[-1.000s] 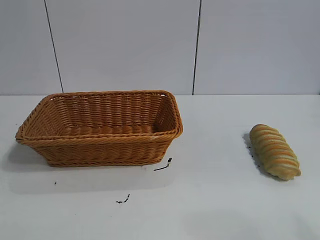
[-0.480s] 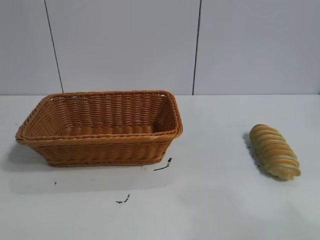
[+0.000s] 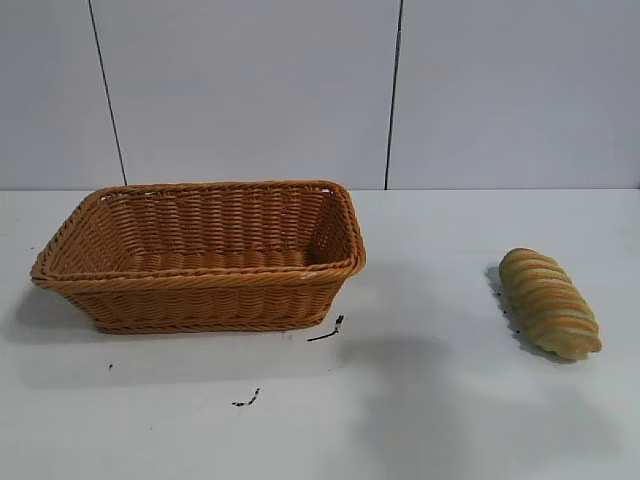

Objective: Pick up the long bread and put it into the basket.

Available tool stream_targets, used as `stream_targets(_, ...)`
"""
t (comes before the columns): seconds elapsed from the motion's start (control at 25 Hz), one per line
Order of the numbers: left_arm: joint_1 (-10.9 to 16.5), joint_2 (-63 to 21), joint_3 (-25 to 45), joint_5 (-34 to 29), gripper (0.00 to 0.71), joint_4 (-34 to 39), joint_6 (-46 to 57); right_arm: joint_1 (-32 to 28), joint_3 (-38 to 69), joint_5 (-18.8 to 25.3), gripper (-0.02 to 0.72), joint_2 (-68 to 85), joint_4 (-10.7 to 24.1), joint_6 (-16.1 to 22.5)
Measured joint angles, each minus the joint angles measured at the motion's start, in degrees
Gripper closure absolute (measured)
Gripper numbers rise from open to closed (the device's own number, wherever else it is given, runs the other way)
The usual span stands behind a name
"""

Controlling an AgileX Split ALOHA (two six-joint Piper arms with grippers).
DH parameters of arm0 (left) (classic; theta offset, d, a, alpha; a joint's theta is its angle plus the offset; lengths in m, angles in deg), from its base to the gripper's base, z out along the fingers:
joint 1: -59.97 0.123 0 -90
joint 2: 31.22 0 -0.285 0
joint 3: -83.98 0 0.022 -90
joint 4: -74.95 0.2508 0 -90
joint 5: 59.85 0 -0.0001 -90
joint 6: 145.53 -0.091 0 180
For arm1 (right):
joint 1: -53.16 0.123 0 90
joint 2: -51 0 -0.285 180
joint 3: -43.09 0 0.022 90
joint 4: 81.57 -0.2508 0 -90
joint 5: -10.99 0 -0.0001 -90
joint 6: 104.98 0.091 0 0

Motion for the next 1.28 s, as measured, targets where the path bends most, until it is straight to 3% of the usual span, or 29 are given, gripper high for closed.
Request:
stream_targets(0.28,0.0,0.0,0.0,0.0,0.014,0.0,0.0,3.1,-7.9,-5.4,0.010,-13.0,-0.1,4.1)
stream_targets(0.6,0.0,0.0,0.0,0.0,0.014,0.0,0.0,3.1,-15.2,-6.5,0.010,-26.4,3.0,7.4)
stream_targets(1.28,0.0,0.0,0.0,0.0,0.014,0.0,0.0,3.1,-19.9,-7.8,0.024,-43.5,2.8,7.6)
